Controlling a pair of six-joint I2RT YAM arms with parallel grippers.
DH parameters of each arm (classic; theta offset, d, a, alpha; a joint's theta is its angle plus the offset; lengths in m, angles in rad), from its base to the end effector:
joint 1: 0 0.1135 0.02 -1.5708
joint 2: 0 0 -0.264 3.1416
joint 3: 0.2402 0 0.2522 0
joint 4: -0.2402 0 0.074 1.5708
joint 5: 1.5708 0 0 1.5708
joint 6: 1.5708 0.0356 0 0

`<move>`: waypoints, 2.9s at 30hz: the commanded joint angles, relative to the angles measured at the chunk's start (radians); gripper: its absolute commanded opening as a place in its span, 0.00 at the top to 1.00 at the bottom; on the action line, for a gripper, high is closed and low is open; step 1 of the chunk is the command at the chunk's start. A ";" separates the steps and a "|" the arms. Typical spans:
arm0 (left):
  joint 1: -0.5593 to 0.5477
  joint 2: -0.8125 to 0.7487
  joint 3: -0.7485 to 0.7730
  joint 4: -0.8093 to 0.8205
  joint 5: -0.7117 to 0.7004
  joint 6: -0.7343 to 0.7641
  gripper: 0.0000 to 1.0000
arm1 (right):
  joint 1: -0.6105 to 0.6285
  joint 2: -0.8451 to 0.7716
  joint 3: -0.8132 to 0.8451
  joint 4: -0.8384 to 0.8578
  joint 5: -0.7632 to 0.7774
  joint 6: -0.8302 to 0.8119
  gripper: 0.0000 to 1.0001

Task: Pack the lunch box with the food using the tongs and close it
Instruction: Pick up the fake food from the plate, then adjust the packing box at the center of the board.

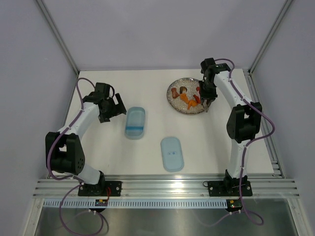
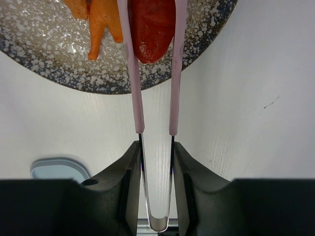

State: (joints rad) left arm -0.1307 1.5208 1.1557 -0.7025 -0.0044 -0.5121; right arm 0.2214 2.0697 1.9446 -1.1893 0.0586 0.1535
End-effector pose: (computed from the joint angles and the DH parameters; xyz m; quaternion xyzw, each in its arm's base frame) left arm 0.3073 -0.0402 0.2497 -0.1841 0.9509 -0.0766 0.2369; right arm 0.4147 0.0912 0.2683 -0.0299 0.9909 -0.0047 0.1310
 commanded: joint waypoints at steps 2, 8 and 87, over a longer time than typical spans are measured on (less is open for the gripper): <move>-0.004 0.002 -0.042 0.118 0.135 -0.074 0.01 | 0.024 -0.089 -0.006 0.053 -0.016 0.009 1.00; -0.006 0.044 -0.094 0.195 0.214 -0.106 0.01 | 0.047 -0.135 -0.055 0.074 -0.019 0.014 1.00; -0.064 0.507 0.175 0.661 0.598 -0.329 0.01 | 0.309 -0.422 -0.438 0.299 -0.098 0.340 1.00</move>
State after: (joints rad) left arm -0.1768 2.0853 1.3769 -0.1436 0.5205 -0.8177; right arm 0.5034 1.7153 1.5280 -0.9760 -0.0059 0.3920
